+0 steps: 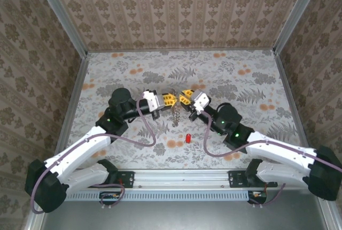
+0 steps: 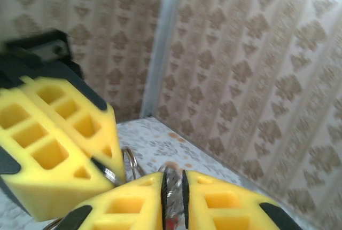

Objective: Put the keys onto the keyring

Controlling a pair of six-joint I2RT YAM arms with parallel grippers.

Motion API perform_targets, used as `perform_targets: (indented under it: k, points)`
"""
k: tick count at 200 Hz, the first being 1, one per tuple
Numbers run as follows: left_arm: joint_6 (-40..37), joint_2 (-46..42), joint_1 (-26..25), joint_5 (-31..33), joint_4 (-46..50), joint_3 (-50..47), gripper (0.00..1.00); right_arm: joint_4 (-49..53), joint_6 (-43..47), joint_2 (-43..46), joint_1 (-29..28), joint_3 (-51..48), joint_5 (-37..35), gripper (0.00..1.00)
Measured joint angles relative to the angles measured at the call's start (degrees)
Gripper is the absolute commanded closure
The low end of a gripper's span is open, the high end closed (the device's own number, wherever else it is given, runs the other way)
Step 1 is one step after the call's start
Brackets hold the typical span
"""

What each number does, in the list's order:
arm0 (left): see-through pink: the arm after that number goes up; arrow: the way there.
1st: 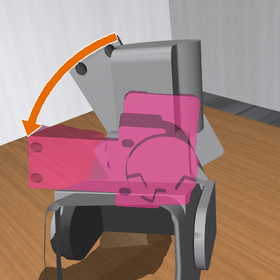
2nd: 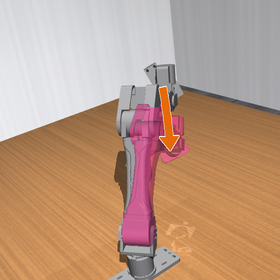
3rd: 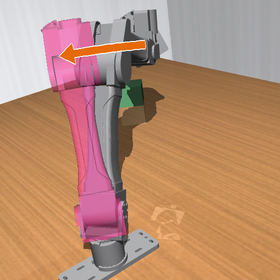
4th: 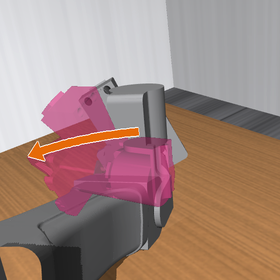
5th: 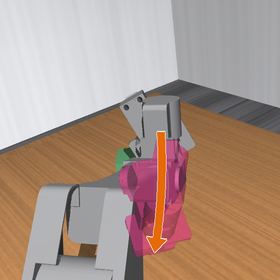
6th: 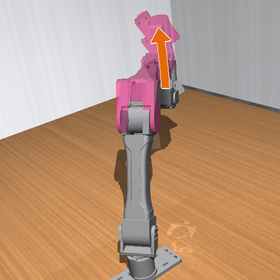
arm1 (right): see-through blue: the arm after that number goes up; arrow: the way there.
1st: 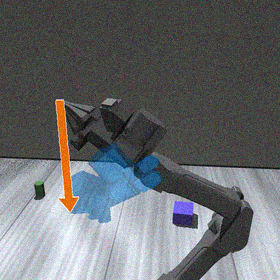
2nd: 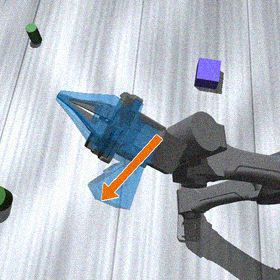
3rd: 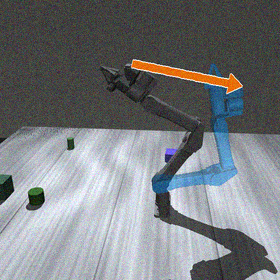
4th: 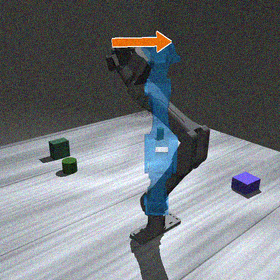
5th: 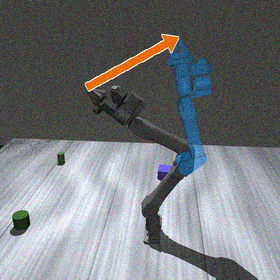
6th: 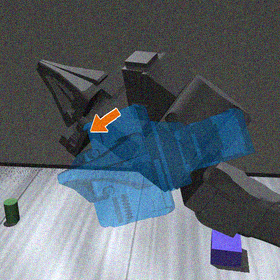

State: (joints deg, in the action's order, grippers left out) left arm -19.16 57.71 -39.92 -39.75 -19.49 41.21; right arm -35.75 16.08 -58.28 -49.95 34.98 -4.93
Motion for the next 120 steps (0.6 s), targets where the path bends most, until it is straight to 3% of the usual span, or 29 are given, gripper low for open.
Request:
perform_targets:
  k: [26, 54, 120]
  points:
    - [-0.8, 0.0, 1.6, -7.6, 5.1, 1.4, 1.00, 6.6, 3.7, 5.1, 4.4, 0.1, 13.3, 0.76]
    - [-2.1, -0.4, 2.5, -12.5, 8.6, 3.3, 1.00, 14.9, 7.3, 6.6, 7.0, 0.8, 23.1, 0.76]
    - [-4.7, -1.1, 3.0, -17.2, 14.2, 7.0, 1.00, 28.3, 11.6, 8.5, 9.4, 2.5, 34.8, 0.72]
